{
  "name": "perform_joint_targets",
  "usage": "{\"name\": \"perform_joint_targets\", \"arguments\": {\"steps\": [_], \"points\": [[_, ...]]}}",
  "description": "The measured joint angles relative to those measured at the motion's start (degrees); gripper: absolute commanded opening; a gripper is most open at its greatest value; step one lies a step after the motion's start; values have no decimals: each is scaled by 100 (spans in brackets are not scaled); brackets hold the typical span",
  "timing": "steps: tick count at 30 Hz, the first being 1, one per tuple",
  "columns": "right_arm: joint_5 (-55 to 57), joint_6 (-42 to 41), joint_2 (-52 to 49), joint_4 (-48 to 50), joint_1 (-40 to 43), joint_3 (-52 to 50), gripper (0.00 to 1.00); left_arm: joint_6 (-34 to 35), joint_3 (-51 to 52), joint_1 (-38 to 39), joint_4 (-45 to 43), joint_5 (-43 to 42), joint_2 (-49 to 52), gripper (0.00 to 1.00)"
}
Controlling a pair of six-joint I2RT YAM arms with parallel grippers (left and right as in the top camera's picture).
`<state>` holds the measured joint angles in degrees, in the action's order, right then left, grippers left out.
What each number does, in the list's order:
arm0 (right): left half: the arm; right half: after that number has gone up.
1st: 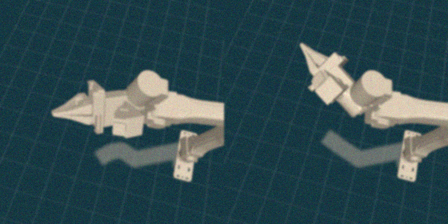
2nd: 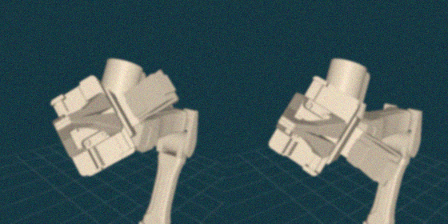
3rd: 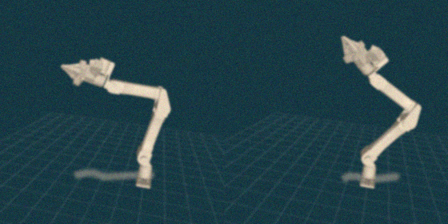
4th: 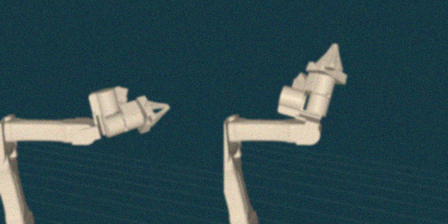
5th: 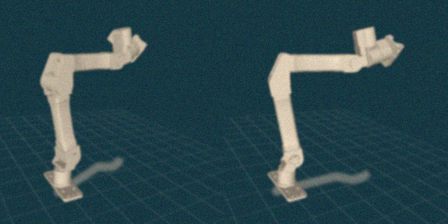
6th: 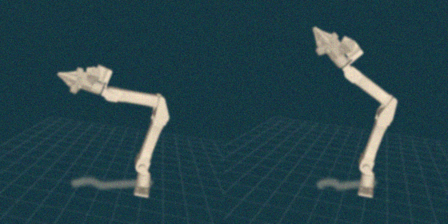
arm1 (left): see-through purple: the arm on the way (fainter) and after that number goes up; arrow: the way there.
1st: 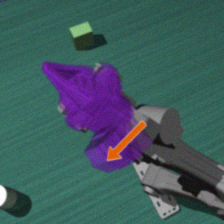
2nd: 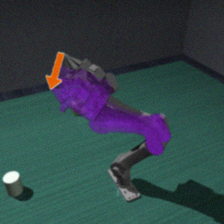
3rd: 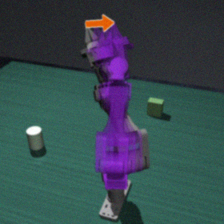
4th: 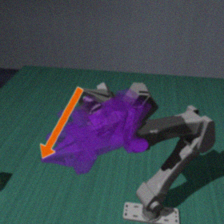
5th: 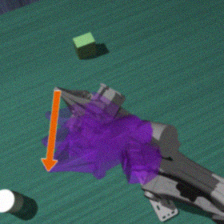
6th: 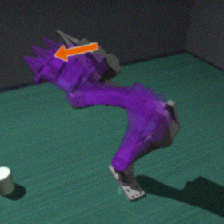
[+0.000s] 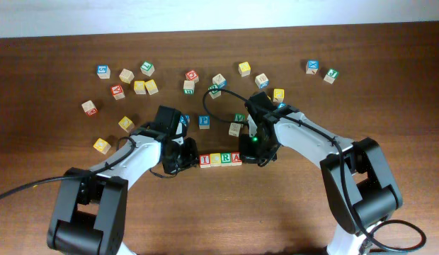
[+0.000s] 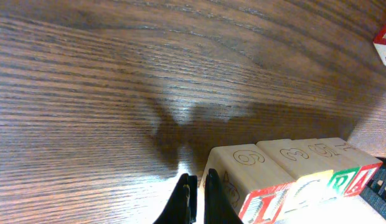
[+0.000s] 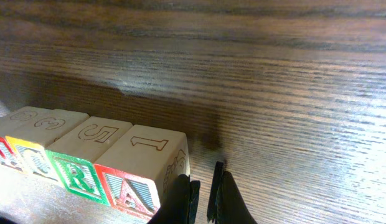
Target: Spell out ICRA
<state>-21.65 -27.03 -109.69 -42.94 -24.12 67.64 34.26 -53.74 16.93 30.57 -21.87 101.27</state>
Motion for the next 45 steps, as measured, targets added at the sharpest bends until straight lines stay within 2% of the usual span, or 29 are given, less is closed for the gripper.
{"name": "perform_joint_targets", "arguments": {"steps": [18,25,28,30,31,32,33,34,35,36,39,43,45], "points": [[28,-7,0,-127,0,0,4,-83,0,0,13,13,0,2],[592,2,0,-280,2,7,4,-352,-55,26,498,673,-2,0],[946,85,35,-1071,155,197,5,-531,-138,-149,1049,953,-42,0],[1049,225,304,-1668,367,378,14,-599,-186,-402,1397,1099,-420,0],[1152,297,844,-2039,496,446,31,-616,-221,-505,1541,1143,-789,1],[1246,341,1263,-2227,562,496,51,-623,-240,-564,1641,1172,-1132,6],[1379,328,2020,-2549,619,584,70,-623,-286,-627,1849,1231,-1720,18],[1462,363,2924,-2841,619,629,97,-643,-328,-643,2002,1292,-2282,52],[1484,378,3261,-3023,619,647,98,-656,-337,-645,2155,1311,-2592,80],[1534,367,3923,-3368,614,656,98,-678,-345,-645,2317,1338,-2879,99],[1694,378,5158,-4024,610,645,98,-702,-356,-645,3034,1357,-3978,99],[1781,376,6585,-4325,610,450,98,-699,-354,-647,3880,1421,-5119,99],[1781,372,7187,-4415,610,417,98,-595,-361,-647,4221,1672,-6085,99]]}}
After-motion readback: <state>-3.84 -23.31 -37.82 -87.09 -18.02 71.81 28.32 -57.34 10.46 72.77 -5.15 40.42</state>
